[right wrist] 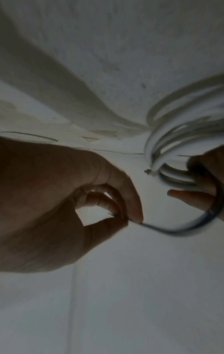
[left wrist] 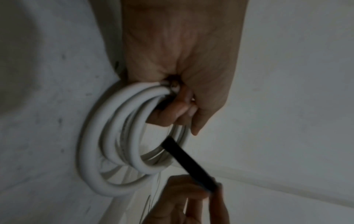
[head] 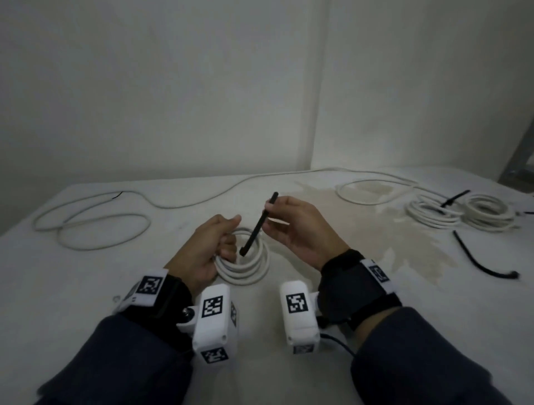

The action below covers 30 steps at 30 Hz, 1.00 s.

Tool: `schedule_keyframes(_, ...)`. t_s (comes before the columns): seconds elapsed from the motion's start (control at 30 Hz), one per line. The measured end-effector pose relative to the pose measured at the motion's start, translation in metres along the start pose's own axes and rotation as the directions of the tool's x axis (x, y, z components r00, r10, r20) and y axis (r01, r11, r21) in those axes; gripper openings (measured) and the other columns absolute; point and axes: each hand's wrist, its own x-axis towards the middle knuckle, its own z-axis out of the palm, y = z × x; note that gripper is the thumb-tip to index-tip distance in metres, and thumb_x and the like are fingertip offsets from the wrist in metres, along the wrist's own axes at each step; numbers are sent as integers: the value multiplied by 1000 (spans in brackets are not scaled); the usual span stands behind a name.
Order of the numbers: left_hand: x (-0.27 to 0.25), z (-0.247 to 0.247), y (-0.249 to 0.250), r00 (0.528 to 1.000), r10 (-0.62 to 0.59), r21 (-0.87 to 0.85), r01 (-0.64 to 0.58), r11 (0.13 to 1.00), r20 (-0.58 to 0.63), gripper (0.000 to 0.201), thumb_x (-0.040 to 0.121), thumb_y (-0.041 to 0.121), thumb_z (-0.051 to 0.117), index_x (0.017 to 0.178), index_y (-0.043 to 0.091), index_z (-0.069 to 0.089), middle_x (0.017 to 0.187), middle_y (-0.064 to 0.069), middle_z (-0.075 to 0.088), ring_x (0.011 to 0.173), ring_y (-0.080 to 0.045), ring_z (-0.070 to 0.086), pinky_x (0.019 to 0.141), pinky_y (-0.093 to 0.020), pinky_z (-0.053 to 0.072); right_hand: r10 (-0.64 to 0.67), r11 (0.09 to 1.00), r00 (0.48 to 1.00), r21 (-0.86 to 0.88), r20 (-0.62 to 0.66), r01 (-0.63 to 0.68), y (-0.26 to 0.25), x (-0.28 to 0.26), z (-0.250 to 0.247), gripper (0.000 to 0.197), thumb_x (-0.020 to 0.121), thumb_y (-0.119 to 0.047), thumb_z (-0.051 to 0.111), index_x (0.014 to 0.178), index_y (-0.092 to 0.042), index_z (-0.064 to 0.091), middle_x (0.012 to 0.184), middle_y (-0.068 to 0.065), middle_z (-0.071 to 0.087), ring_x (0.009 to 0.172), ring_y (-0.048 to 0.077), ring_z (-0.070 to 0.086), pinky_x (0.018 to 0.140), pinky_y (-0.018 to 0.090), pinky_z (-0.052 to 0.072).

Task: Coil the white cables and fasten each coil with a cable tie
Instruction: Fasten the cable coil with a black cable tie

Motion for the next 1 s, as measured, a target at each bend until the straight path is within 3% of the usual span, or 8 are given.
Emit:
schedule_keyframes(0.13, -1, 0, -1, 999, 24, 75, -26, 997, 20, 40, 95, 15, 54, 63, 19, 30, 48, 4, 27, 33, -4, 22, 30, -13, 21, -74, 985, 996, -154, 41, 79, 9, -2, 2, 16, 88, 2, 61, 78, -10, 60, 76, 6, 61, 66, 17, 62, 63, 22, 54)
schedule_keyframes(0.23, -3, 2, -1, 997, 73, 146, -75, 986, 24, 39, 94, 14, 56, 64, 19, 32, 47, 6, 27, 34, -4, 21, 31, -14, 21, -138, 917, 987, -366, 87, 161, 9, -9, 5, 11, 85, 1, 65, 83, -9, 62, 73, 6, 60, 65, 16, 58, 60, 18, 50)
schedule_keyframes(0.3, -5, 3, -1, 995, 97, 176, -99, 979, 24, 39, 94, 13, 57, 64, 18, 32, 46, 7, 28, 35, -4, 22, 31, -14, 20, -173, 887, 978, -414, 112, 204, 10, -12, 7, 12, 83, 3, 67, 80, -7, 63, 71, 6, 61, 64, 16, 58, 58, 19, 49)
schedule_keyframes(0.47, -9, 4, -1, 989, 148, 290, -139, 947, -9, 39, 93, 13, 59, 63, 18, 34, 46, 7, 31, 37, -4, 23, 32, -15, 21, -184, 897, 974, -382, 134, 222, 11, -14, 4, 16, 79, 14, 64, 73, 0, 60, 72, 14, 67, 69, 21, 70, 66, 26, 56)
schedule_keyframes(0.63, -10, 5, -2, 987, 157, 345, -140, 928, -22, 39, 95, 15, 55, 61, 19, 34, 50, 4, 29, 38, -6, 20, 33, -15, 17, -174, 874, 965, -419, 198, 244, 14, -17, 3, 18, 72, 13, 71, 66, -3, 64, 79, 15, 67, 83, 30, 67, 83, 35, 56)
schedule_keyframes(0.77, -10, 5, 0, 991, 132, 359, -110, 927, -38, 33, 93, 12, 54, 64, 18, 38, 49, 4, 29, 38, -7, 20, 34, -16, 16, -193, 854, 956, -442, 221, 275, 15, -15, 3, 21, 70, 12, 74, 64, -7, 66, 76, 9, 66, 83, 27, 65, 82, 32, 54)
schedule_keyframes(1.0, -9, 4, 0, 993, 63, 290, -32, 957, -97, 27, 90, 14, 56, 64, 12, 51, 46, 5, 30, 35, -6, 21, 33, -17, 15, -207, 857, 943, -416, 260, 303, 16, -15, 4, 20, 68, 16, 73, 66, -3, 66, 78, 12, 65, 86, 34, 66, 86, 31, 55)
